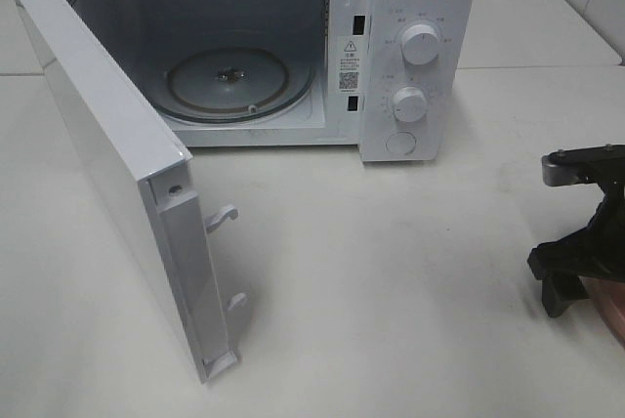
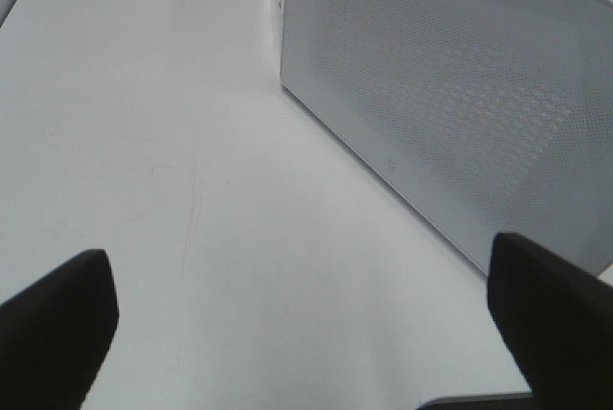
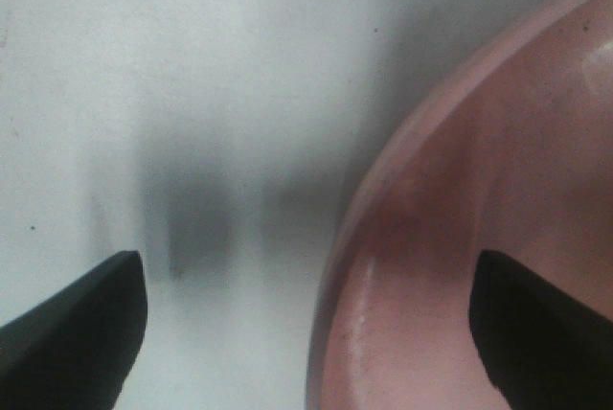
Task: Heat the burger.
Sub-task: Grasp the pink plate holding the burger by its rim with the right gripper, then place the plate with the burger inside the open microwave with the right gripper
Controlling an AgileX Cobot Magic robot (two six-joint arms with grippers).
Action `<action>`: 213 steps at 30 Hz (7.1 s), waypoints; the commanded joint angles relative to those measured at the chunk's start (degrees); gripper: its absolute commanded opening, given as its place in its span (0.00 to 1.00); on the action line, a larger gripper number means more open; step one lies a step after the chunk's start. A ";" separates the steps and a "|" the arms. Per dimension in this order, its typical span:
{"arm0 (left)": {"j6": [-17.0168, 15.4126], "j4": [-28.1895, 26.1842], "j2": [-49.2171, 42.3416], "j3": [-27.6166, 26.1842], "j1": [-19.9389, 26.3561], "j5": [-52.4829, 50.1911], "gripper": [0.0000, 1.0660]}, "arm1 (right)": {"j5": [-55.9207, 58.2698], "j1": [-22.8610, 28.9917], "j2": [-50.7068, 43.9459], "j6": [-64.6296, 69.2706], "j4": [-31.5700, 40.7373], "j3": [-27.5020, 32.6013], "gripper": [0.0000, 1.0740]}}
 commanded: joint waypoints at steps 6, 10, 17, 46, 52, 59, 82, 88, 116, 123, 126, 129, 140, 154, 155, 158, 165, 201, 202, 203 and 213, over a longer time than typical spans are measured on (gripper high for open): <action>0.00 -0.23 -0.17 0.06 -0.06 -0.80 0.93 | -1.09 -0.40 1.78 0.00 -0.52 0.40 0.70; 0.00 -0.23 -0.17 0.06 -0.06 -0.80 0.93 | -1.15 -0.40 1.78 0.06 -0.74 0.40 0.62; 0.00 -0.23 -0.17 0.06 -0.06 -0.80 0.93 | -1.15 -0.40 1.83 2.01 -3.50 0.40 0.33; 0.00 -0.23 -0.17 0.06 -0.06 -0.80 0.93 | 6.99 4.81 0.11 14.15 -16.84 0.40 0.00; 0.00 -0.23 -0.17 0.06 -0.06 -0.80 0.93 | 10.83 8.71 0.11 18.51 -21.37 0.40 0.00; 0.00 -0.23 -0.17 0.06 -0.06 -0.80 0.93 | 14.61 12.09 -2.81 19.19 -23.15 0.40 0.00; 0.00 -0.23 -0.17 0.06 -0.06 -0.80 0.93 | 23.72 24.29 -12.61 17.76 -24.81 0.40 0.00; 0.00 -0.23 -0.17 0.06 -0.06 -0.80 0.93 | 24.18 28.65 -14.90 17.30 -24.81 0.40 0.00; 0.00 -0.23 -0.17 0.06 -0.06 -0.80 0.93 | 24.52 40.39 -14.90 12.32 -25.84 0.40 0.00; 0.00 -0.23 -0.17 0.06 -0.06 -0.80 0.93 | 24.35 44.52 -14.90 8.14 -25.84 0.40 0.00; 0.00 -0.23 -0.17 0.06 -0.06 -0.80 0.93 | 24.29 45.95 -14.90 6.25 -25.78 0.40 0.00; 0.00 -0.23 -0.17 0.06 -0.06 -0.80 0.93 | 24.12 45.95 -14.90 5.84 -25.78 0.40 0.00; 0.00 -0.23 -0.17 0.06 -0.06 -0.80 0.93 | 21.26 45.95 -15.01 -0.46 -26.64 0.40 0.00; 0.00 -0.23 -0.17 0.06 -0.06 -0.80 0.93 | 16.21 45.95 -15.01 -8.08 -29.91 0.40 0.00; 0.00 -0.23 -0.17 0.06 -0.06 -0.80 0.93 | 16.21 45.95 -15.01 -8.08 -29.91 0.40 0.00; 0.00 -0.23 -0.17 0.06 -0.06 -0.80 0.93 | 16.16 45.95 -15.01 -9.28 -29.85 0.40 0.00; 0.00 -0.23 -0.17 0.06 -0.06 -0.80 0.93 | 14.61 48.87 -16.96 -11.97 -29.74 1.66 0.00; 0.00 -0.23 -0.17 0.06 -0.06 -0.80 0.93 | 4.64 47.04 -21.83 -35.07 -28.65 5.56 0.00; 0.00 -0.23 -0.17 0.06 -0.06 -0.80 0.93 | 3.61 47.04 -21.83 -37.24 -28.65 5.56 0.00; 0.00 -0.23 -0.17 0.06 -0.06 -0.80 0.93 | 2.92 47.04 -21.83 -38.22 -28.42 5.56 0.00; 0.00 -0.23 -0.17 0.06 -0.06 -0.80 0.93 | -2.23 46.24 -21.83 -49.90 -22.98 5.56 0.00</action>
